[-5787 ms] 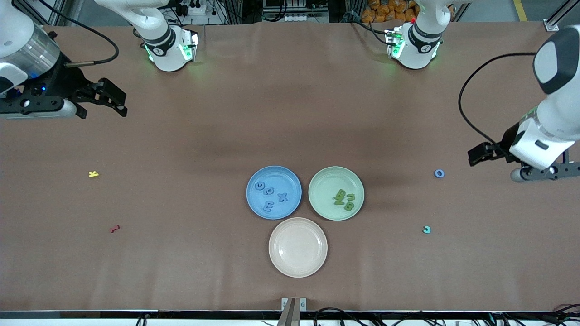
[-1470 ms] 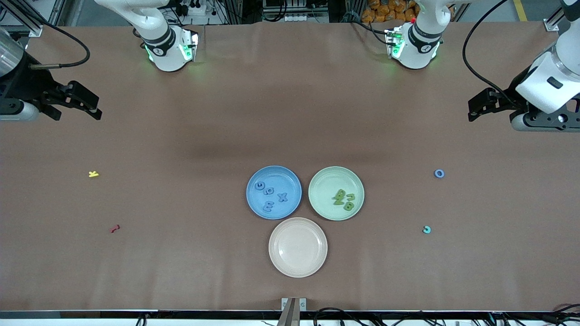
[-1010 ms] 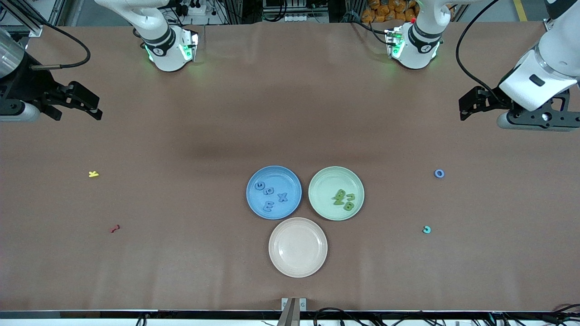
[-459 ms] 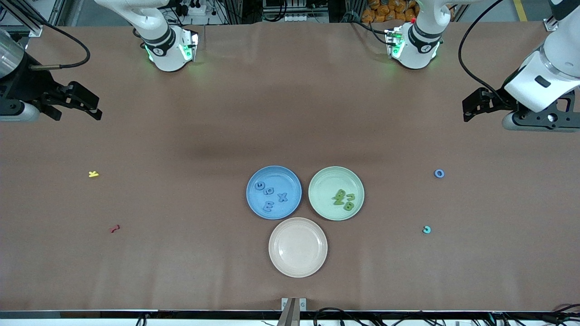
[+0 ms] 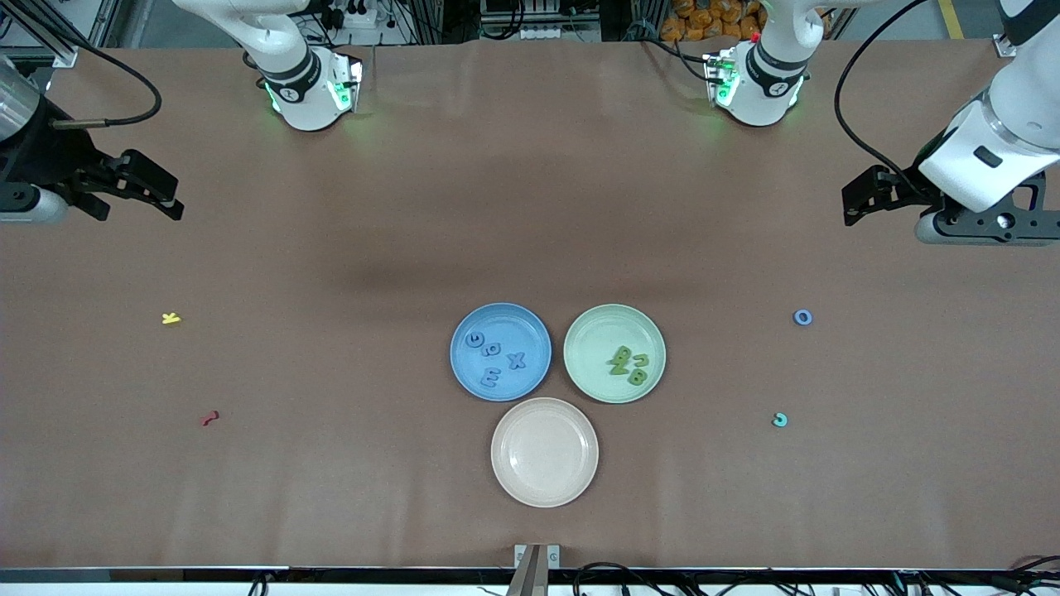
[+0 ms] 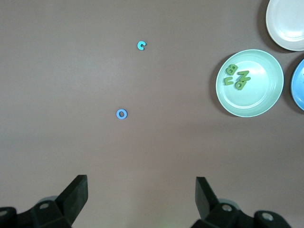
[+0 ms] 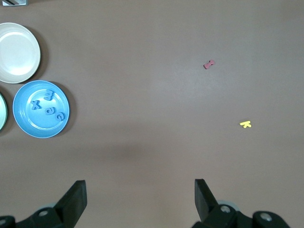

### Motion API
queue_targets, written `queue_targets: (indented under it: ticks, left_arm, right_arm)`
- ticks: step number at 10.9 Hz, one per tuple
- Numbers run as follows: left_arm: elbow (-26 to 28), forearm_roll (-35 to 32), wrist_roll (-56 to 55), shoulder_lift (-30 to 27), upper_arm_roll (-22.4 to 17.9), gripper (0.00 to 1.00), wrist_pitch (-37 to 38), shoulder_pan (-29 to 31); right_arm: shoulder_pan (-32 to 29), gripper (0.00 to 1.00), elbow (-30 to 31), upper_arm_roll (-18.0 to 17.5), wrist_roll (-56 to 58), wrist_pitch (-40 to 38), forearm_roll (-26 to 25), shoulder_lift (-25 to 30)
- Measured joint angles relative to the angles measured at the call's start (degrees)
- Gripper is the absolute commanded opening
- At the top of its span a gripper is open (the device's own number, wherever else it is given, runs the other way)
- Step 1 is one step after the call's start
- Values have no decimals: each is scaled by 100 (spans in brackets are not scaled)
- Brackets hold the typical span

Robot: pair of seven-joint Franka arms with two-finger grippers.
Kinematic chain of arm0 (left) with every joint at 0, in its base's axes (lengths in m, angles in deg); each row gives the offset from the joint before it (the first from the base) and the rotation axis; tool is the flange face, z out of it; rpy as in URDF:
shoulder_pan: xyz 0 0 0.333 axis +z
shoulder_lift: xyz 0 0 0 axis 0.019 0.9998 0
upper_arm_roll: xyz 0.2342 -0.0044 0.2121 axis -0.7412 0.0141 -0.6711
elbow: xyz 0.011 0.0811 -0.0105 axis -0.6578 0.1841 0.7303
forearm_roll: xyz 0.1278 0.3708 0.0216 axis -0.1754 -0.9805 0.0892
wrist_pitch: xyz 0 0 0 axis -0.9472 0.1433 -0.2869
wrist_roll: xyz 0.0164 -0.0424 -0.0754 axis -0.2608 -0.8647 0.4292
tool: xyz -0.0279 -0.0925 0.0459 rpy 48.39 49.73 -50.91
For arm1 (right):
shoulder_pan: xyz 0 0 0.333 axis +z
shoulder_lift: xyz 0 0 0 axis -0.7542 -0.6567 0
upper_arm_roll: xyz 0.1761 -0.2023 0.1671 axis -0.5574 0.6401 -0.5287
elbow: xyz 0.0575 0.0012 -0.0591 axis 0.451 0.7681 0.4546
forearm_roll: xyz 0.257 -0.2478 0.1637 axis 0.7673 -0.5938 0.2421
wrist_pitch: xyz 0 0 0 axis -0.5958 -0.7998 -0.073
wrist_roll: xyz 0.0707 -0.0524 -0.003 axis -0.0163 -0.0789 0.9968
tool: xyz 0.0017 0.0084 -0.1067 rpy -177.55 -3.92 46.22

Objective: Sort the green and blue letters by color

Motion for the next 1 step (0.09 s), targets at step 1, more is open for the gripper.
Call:
queue_targets:
  ticks: [1]
  left_arm:
    - [0, 17, -80, 12, 0, 100, -1, 0]
  right_arm:
    - [0, 100, 0, 0, 0, 0, 0, 0]
